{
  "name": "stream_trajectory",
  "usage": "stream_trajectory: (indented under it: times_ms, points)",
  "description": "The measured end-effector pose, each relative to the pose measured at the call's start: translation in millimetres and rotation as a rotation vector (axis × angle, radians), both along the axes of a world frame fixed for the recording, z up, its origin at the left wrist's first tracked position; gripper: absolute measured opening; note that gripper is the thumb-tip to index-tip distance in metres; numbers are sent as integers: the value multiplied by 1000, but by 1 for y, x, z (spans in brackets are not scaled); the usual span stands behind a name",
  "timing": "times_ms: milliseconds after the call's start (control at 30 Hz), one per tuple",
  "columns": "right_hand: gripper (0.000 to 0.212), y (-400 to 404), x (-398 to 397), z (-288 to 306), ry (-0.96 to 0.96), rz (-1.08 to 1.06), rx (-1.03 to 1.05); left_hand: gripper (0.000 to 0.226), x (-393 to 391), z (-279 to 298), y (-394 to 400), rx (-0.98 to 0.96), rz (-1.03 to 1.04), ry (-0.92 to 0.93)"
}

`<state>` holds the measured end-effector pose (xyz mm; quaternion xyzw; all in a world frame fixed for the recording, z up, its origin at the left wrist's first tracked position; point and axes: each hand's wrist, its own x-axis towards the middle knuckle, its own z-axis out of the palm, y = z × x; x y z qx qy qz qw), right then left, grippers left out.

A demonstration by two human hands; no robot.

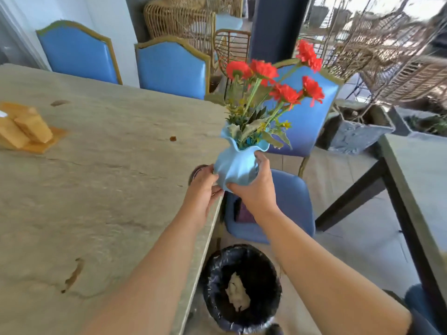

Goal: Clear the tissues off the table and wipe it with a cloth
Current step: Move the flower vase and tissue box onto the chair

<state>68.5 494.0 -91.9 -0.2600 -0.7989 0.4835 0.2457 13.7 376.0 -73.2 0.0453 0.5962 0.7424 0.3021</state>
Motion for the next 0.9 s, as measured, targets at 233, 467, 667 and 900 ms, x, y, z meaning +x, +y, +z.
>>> stream_trajectory:
  times_ms: [233, 467, 667, 900]
  points:
    - [92, 123, -12, -44, -62, -25, -40, 26, -25, -48, 125, -102, -10, -127]
    - [90, 231, -71, -137, -158, 56, -6, 44, -75, -131, 229, -198, 69, -163]
    - [78, 281, -115, -239, -226, 96, -73, 42, -106, -220, 279, -225, 133, -209]
    - [66, 298, -130, -318, -310, 148, -120, 32, -113, -292, 290, -268, 160, -234]
